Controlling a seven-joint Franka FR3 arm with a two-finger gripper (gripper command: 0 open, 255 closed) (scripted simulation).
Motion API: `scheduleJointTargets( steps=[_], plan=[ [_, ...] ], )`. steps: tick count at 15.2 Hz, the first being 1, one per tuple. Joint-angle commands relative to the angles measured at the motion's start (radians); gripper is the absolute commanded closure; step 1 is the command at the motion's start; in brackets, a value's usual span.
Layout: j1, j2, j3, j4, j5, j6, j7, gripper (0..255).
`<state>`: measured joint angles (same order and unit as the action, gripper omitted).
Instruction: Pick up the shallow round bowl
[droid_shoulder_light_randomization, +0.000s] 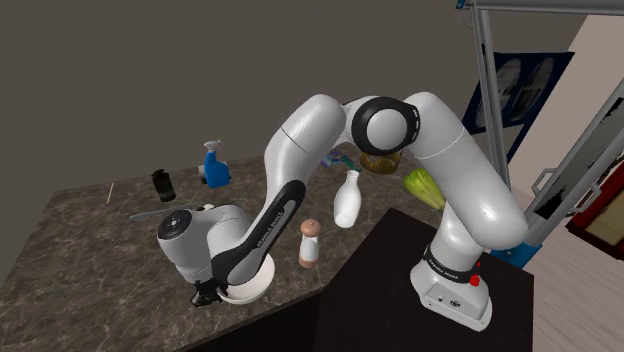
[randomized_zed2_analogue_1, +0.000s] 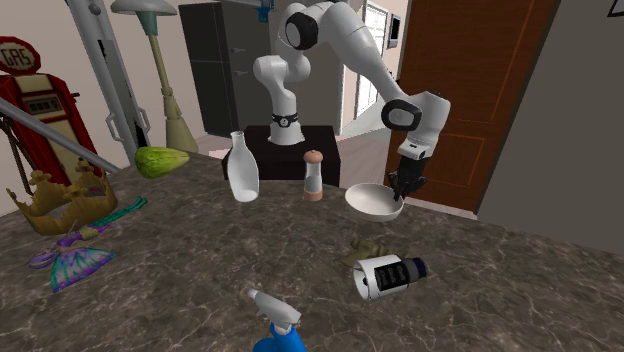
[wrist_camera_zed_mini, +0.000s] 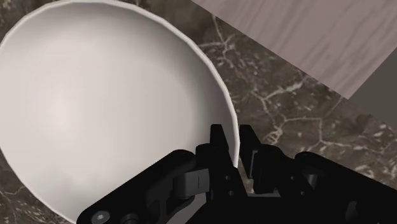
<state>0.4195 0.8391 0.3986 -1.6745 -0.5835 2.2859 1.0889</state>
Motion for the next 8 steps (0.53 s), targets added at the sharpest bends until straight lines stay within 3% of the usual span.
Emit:
scheduleJointTargets(
  steps=[1,8],
  plan=[
    [-0.001,0.000,-0.001,-0.001,-0.001,0.001,0.000,255],
    [-0.021,-0.072,0.028,-0.025,0.030,-0.046,-0.021,255]
  ],
)
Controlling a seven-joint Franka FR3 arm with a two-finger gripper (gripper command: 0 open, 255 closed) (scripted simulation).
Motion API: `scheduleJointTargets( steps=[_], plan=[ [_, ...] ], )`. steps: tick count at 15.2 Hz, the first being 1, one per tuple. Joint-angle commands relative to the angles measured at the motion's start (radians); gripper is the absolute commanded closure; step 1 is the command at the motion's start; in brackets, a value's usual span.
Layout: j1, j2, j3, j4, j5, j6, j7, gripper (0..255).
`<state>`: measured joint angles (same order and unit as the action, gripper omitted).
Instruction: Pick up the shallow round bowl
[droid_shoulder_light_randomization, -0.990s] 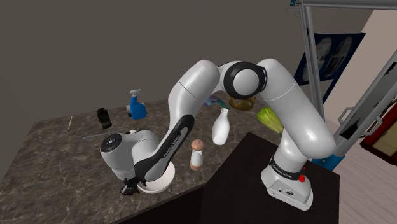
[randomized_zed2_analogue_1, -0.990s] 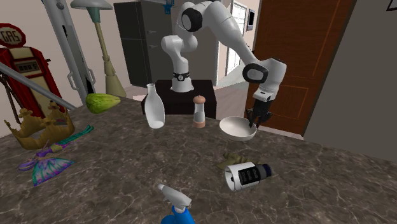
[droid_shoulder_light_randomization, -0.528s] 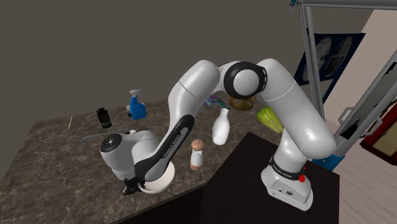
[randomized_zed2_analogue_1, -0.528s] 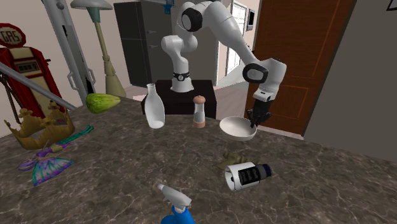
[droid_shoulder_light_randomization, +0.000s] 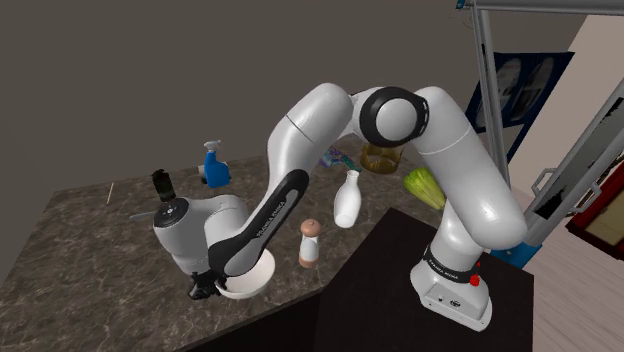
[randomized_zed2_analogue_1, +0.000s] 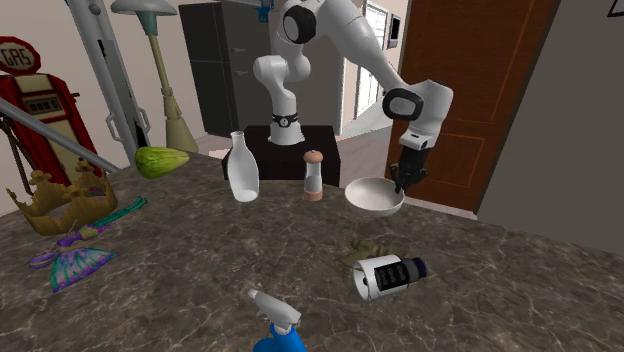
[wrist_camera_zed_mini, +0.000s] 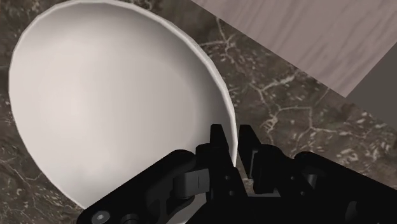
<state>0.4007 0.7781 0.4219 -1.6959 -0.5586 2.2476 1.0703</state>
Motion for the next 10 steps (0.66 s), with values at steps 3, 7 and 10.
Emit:
scheduleJointTargets(
  steps=[3,7,10],
  plan=[
    [-0.010,-0.040,0.016,-0.010,0.018,-0.029,-0.012,255],
    [-0.021,-0.078,0.032,-0.016,0.037,-0.059,-0.025,255],
    [-0.024,-0.089,0.036,-0.017,0.043,-0.068,-0.029,255]
  ],
)
